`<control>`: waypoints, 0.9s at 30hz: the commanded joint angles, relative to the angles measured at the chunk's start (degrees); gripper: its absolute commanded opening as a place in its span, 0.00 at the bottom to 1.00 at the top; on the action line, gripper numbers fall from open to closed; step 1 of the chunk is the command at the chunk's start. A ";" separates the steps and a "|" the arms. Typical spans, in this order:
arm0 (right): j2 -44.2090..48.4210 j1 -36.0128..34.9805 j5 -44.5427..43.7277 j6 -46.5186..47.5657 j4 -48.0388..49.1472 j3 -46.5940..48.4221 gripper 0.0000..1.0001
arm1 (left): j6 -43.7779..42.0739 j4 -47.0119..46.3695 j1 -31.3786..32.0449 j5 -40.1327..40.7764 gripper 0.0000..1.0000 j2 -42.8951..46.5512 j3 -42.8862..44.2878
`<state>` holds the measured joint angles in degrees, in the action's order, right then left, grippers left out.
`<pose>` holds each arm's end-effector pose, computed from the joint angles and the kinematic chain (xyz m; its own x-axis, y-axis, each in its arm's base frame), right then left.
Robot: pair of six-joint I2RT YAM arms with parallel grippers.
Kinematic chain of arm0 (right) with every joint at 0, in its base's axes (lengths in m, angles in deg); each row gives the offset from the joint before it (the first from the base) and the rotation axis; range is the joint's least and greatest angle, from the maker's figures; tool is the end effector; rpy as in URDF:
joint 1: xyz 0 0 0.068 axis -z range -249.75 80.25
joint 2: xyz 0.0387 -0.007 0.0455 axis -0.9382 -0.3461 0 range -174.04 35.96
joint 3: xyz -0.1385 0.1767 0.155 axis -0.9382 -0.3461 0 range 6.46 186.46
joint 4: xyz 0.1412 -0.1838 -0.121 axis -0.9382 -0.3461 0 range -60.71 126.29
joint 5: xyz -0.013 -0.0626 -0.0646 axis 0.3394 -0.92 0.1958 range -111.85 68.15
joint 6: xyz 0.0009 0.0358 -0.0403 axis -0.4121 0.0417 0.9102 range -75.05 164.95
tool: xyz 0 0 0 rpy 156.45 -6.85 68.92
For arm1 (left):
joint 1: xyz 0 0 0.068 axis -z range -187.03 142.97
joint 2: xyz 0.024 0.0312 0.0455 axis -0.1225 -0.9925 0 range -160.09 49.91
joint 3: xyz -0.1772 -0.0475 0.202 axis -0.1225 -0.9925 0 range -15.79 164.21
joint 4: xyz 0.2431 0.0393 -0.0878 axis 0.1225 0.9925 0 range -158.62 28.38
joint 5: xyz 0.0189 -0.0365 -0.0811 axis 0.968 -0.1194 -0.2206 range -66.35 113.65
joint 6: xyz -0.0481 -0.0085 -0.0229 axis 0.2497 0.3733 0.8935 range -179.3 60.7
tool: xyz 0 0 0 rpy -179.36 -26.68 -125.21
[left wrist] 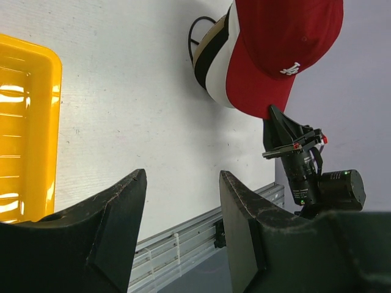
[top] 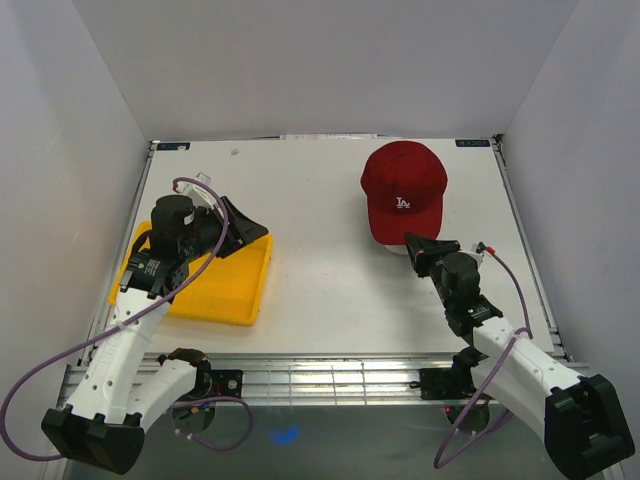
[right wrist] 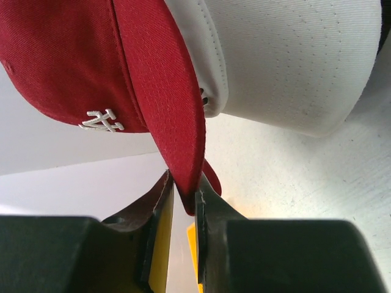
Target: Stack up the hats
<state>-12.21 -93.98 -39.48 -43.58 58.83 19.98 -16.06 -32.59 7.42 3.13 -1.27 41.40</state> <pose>0.1730 0.0662 0.1976 -0.1260 0.9881 -0.0887 0.1880 0.1115 0.9758 0.1758 -0.0583 0.3508 -0.7144 -0.4784 -0.5106 0.0524 0.6911 -0.7209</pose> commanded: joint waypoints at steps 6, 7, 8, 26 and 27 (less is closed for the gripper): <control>-5.80 5.94 3.20 2.49 -15.86 -0.16 0.08 | -1.23 0.62 0.31 0.47 0.61 0.99 -0.50; -6.15 6.47 3.56 2.57 -16.13 -0.25 0.08 | -1.23 0.62 0.22 0.39 0.61 0.99 -0.59; -6.68 6.65 3.83 3.01 -16.39 -0.33 0.08 | -1.23 0.62 0.22 0.39 0.61 0.99 -0.59; -11.25 12.10 7.78 6.35 -18.68 -1.30 0.08 | -1.50 0.97 0.22 0.91 0.61 1.17 -0.50; -11.51 12.19 7.87 6.53 -18.68 -1.48 0.08 | -1.50 1.06 0.22 0.91 0.61 1.08 -0.59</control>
<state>-19.70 -83.14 -27.61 -40.15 59.34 21.47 -16.67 -31.74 7.42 3.37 -1.27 41.20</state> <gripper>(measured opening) 0.215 0.613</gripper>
